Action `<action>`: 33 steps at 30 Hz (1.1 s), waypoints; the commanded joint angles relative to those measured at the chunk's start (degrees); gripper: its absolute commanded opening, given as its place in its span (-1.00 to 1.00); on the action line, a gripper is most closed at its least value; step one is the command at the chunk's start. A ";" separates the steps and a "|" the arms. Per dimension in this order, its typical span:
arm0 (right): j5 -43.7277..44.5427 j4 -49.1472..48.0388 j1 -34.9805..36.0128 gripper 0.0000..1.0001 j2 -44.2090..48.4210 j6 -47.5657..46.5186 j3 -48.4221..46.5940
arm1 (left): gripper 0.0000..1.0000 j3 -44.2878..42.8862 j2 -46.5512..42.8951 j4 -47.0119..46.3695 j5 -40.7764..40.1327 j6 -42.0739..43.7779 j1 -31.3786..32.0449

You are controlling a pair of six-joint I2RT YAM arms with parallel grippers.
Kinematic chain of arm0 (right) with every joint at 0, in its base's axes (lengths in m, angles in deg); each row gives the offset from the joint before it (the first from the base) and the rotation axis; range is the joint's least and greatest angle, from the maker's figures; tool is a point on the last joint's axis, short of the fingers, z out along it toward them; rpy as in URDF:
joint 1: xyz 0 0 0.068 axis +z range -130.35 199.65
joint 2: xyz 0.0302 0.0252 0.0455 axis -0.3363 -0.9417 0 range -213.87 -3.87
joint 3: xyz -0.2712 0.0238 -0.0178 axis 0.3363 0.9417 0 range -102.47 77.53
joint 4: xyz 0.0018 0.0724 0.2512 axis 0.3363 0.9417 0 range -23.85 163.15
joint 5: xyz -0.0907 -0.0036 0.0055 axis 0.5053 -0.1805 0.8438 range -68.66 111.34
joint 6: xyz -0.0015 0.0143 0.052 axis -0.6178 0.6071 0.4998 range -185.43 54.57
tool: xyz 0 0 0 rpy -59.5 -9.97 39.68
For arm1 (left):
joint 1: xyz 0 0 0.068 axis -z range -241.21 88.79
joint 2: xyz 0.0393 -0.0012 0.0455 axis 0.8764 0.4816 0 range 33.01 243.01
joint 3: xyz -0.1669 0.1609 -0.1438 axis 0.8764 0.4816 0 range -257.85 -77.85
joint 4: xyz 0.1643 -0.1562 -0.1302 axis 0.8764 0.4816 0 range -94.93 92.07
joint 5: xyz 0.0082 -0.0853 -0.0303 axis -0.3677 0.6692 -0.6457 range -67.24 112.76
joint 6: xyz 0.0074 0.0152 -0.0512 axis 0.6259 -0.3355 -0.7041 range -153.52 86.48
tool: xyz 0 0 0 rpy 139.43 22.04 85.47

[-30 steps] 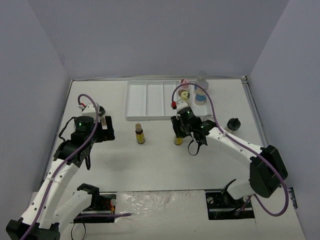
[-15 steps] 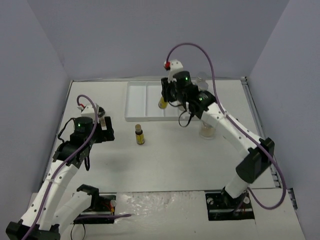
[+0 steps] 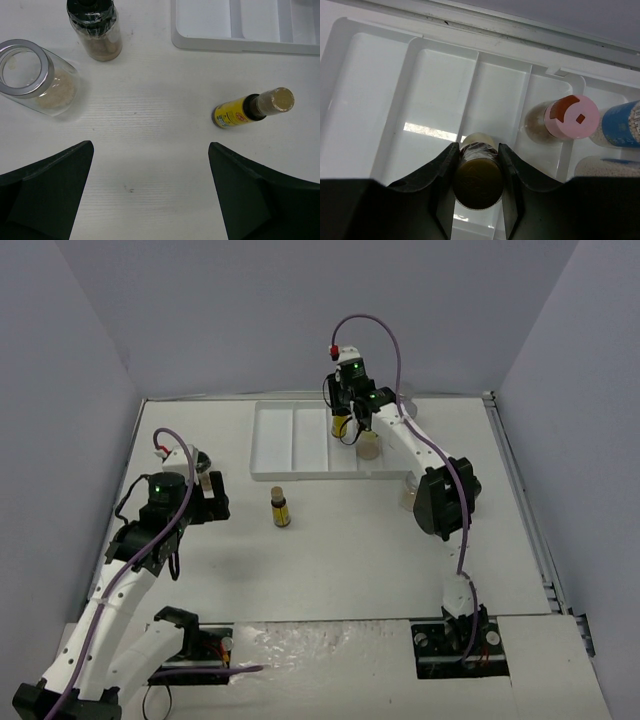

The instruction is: Organize the condiment bottles

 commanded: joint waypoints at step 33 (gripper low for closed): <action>-4.76 -8.30 -1.10 0.76 8.11 -4.53 1.03 | 0.94 -1.26 -0.77 -2.68 -0.21 -0.59 -0.42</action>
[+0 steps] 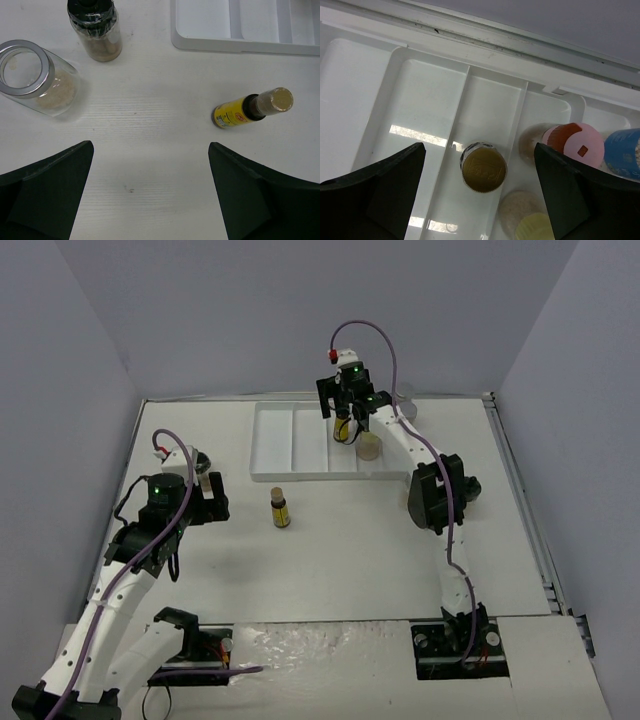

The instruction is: Organize the condiment bottles

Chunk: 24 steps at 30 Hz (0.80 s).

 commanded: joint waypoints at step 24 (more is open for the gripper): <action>-14.53 -16.22 24.63 0.82 40.54 -7.37 50.79 | 0.94 -0.40 -5.55 -3.98 -4.01 -0.75 -1.80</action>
